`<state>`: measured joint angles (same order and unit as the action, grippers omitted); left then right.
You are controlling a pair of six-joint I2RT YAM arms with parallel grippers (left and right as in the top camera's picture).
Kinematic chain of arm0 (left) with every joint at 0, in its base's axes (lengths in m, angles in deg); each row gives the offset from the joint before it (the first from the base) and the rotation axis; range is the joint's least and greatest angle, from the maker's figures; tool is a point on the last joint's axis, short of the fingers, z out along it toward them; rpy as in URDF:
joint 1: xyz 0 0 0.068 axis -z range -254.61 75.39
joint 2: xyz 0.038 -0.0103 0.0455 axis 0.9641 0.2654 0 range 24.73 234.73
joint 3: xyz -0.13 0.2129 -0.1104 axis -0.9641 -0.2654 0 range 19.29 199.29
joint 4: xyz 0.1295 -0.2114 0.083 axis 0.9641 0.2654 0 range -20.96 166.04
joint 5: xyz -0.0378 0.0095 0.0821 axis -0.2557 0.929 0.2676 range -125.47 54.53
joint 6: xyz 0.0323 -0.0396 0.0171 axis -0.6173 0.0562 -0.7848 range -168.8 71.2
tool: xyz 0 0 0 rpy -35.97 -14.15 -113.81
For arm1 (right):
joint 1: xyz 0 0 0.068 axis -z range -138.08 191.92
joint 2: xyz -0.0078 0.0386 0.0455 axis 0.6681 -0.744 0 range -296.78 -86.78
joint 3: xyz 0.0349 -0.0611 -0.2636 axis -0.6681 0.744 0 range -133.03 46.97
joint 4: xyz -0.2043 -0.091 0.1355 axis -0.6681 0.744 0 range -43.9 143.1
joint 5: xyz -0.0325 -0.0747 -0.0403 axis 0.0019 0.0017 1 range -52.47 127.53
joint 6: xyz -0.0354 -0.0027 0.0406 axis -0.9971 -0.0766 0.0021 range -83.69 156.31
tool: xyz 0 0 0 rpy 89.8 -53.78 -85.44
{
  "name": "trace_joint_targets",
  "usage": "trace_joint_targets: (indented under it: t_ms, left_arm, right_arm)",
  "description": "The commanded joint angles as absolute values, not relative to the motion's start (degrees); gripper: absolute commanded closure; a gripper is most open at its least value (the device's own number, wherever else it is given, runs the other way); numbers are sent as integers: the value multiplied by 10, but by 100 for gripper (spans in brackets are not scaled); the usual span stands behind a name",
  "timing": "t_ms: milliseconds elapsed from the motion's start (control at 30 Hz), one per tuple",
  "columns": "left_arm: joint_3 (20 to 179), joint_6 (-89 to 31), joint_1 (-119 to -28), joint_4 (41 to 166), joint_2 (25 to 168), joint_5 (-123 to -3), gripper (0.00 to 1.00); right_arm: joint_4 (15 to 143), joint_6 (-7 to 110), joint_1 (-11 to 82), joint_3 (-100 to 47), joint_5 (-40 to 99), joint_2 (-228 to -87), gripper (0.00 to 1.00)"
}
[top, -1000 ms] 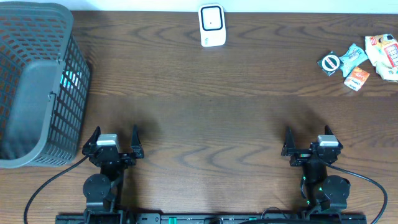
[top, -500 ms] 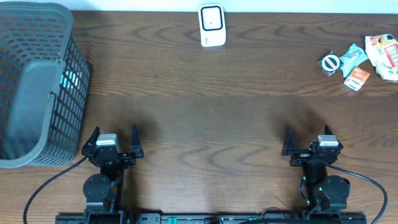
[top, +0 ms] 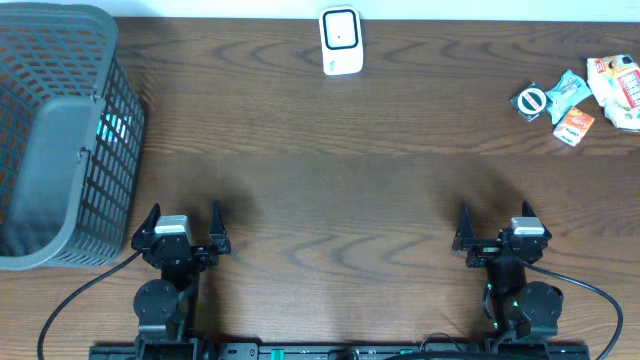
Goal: Scan the item barcode
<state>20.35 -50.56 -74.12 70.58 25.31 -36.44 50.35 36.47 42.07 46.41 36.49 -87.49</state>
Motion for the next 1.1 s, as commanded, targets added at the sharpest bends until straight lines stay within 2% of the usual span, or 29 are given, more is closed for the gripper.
trace_joint_targets:
  t_ms: [0,1067]
  left_arm:
    - [195,-511,-739,732,250,-348,2]
    - [195,-511,-739,732,250,-348,2]
  right_arm:
    - [504,358,415,467,370,-871,1]
    - [505,350,415,467,370,-871,1]
